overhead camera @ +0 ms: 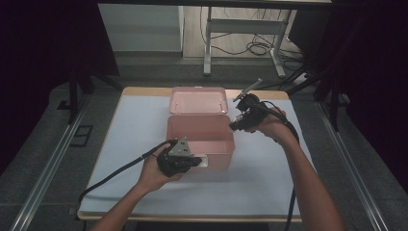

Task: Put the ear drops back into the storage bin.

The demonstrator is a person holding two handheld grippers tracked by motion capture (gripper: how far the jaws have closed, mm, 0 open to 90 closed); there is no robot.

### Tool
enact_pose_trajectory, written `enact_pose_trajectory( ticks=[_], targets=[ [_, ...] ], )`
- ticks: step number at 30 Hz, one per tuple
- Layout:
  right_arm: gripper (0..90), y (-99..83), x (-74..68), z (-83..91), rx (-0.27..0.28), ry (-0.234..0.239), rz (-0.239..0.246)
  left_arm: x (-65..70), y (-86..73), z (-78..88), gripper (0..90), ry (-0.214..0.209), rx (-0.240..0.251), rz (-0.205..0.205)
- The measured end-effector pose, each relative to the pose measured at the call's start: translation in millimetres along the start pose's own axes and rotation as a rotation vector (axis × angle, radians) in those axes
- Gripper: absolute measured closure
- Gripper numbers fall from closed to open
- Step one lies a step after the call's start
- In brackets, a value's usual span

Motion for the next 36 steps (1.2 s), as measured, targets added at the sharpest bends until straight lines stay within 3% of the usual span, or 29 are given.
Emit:
enact_pose_trajectory(
  ticks=[10,23,28,36],
  targets=[
    [60.5,19.9,-12.2,-11.3,0.001,0.019,0.028,-0.6,0.0,0.2,90.0,-0.003,-0.002,-0.001],
    [60.5,40.7,-33.5,-50.1,-0.041,0.052,0.074,-0.2,-0.1,0.3,90.0,-0.003,-0.003,0.001],
    [60.5,46.9,-40.4,-65.7,-0.053,0.065,0.09,0.7,0.9,-0.7,90.0,-0.002,0.011,0.019],
    [60.5,54.1,-48.5,-86.3,-0.065,0.082,0.097,-0.4,0.4,0.1,90.0,-0.003,-0.002,0.006]
  ],
)
Point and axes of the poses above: each handheld gripper's, and its own axes: z roughly backward along the jaws, y roughly out of its top, x roughly to its right, the point moved 7 cm from there along -z, roughly forward along the jaws, and after that the axes turned 4 degrees about -z, right-handed, at the moved point
